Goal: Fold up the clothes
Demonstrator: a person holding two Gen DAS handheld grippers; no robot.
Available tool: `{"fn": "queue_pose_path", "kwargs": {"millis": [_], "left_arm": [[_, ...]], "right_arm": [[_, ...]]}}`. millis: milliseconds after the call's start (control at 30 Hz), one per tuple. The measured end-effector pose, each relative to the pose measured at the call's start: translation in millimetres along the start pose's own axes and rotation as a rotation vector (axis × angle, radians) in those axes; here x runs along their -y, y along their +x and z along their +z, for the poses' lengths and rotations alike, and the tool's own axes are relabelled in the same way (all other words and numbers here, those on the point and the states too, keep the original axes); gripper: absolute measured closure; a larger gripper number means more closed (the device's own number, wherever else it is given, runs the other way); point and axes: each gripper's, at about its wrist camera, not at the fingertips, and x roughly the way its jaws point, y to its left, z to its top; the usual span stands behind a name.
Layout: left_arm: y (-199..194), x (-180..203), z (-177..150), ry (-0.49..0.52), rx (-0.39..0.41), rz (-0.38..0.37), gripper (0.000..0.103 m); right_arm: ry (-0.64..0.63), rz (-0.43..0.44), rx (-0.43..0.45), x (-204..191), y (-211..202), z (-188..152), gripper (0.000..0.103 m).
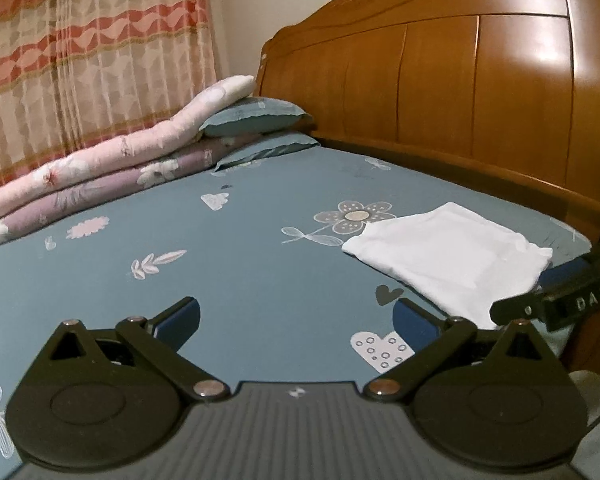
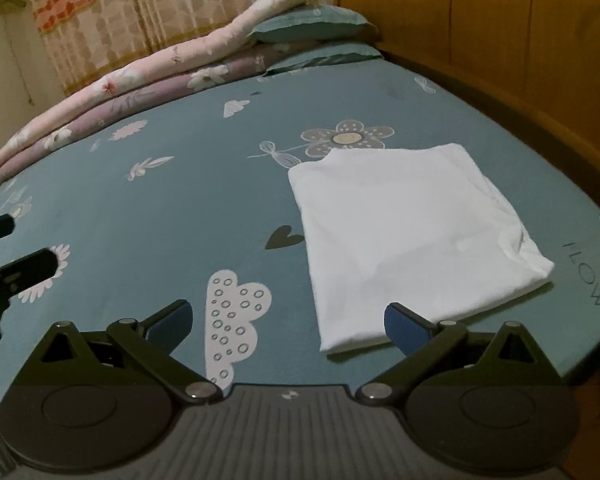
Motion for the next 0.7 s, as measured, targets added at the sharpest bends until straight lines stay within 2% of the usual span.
{"fn": "queue_pose_path", "kwargs": {"millis": [400,600,700], "left_arm": [[-11.6,-0.8,-0.2,-0.072,-0.041,-0.064,0.001],[-15.6,1.0,7.0,-0.107,-0.060,-0.100,0.001],[-17.7,-0.3,12.1,-0.125,-0.067,-0.122,0.001]], "right_arm": [[-0.033,-0.056,0.030,-17.1,-31.2,-16.0,0.000],[-0.066,-0.161,0.040,-25.3,-40.8,-20.1,0.000],[-0.073,-0.183,0.058,-27.4,-47.6,-21.2,0.000]]}}
